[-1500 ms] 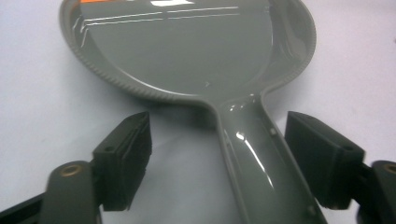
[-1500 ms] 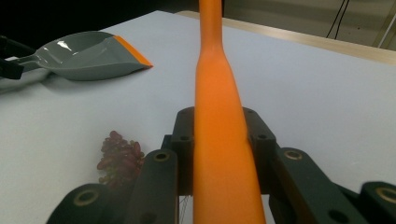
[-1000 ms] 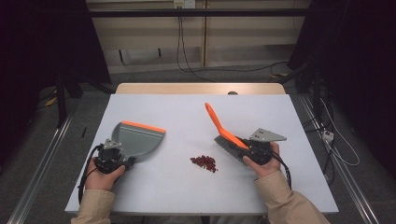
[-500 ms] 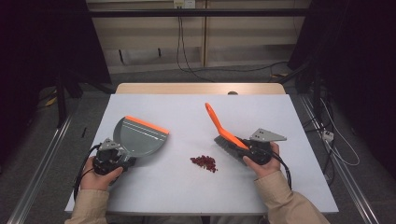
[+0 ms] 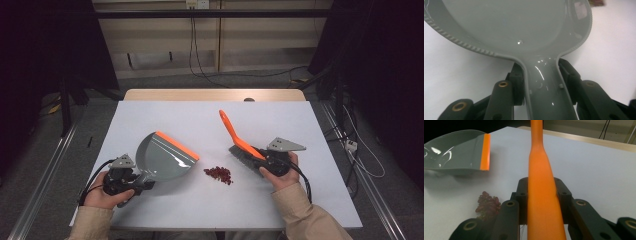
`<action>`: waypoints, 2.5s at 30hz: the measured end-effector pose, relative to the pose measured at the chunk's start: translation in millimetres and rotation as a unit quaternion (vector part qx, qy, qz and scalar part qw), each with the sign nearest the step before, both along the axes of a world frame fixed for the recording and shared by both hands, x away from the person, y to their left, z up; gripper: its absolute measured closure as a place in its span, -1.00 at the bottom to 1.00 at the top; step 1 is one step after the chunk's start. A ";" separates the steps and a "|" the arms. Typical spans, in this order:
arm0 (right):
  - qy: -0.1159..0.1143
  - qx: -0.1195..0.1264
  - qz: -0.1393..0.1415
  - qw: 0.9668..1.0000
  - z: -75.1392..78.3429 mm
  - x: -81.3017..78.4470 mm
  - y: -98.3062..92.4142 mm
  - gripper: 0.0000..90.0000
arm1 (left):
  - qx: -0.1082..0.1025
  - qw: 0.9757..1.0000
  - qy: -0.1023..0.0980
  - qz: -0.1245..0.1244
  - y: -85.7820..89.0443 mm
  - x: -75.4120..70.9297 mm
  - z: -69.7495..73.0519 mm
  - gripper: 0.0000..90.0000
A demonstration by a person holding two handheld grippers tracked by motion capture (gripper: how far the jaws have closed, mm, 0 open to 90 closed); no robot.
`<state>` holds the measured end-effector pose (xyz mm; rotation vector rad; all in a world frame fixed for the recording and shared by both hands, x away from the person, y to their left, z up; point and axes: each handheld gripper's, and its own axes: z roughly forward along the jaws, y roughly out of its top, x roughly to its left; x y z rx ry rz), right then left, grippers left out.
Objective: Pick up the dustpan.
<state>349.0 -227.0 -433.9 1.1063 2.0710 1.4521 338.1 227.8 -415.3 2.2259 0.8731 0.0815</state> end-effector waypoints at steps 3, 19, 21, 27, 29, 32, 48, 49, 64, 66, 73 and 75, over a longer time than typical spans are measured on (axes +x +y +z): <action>0.000 0.001 0.000 1.000 -0.5 0.4 0.1 0.58 | 0.006 1.000 0.006 -0.027 -3.3 -3.0 0.4 0.38; 0.003 0.002 0.000 1.000 -1.2 1.3 1.0 0.58 | 0.052 0.999 -0.009 -0.008 13.1 5.3 -13.7 0.31; 0.003 0.001 0.000 1.000 -0.9 1.3 0.4 0.58 | 0.058 0.998 -0.014 0.001 13.2 5.5 -13.7 0.21; 0.003 0.003 0.001 1.000 -0.5 1.0 0.3 0.58 | 0.077 0.997 -0.023 0.013 14.2 5.9 -12.1 0.01; 0.002 0.003 0.000 1.000 -0.3 0.8 0.4 0.58 | 0.084 0.996 -0.030 0.019 13.7 5.2 -12.3 -0.04; -0.001 0.003 0.002 1.000 0.2 0.6 0.4 0.58 | 0.083 0.996 -0.025 0.019 14.5 5.6 -14.6 -0.12; -0.002 0.003 0.005 1.000 0.9 0.1 2.5 0.58 | 0.095 0.995 -0.025 0.031 11.7 0.4 -10.3 0.06; -0.002 0.002 0.005 1.000 0.8 0.0 2.8 0.58 | 0.097 0.994 -0.029 0.031 10.7 0.9 -10.2 0.16; 0.000 -0.011 -0.026 1.000 -1.1 -0.6 7.3 0.58 | 0.058 0.998 -0.031 -0.011 23.0 -8.2 -1.2 0.40; 0.000 -0.014 -0.032 0.999 -1.7 -0.6 9.1 0.58 | 0.053 0.998 -0.033 -0.027 20.9 -11.8 0.4 0.40; -0.022 -0.040 -0.053 0.998 0.1 -5.3 18.8 0.58 | 0.044 0.996 -0.027 -0.079 5.9 -21.2 3.4 0.40; -0.022 -0.049 -0.053 0.997 -2.4 -6.0 22.4 0.58 | 0.047 0.995 -0.026 -0.088 1.5 -21.7 2.4 0.40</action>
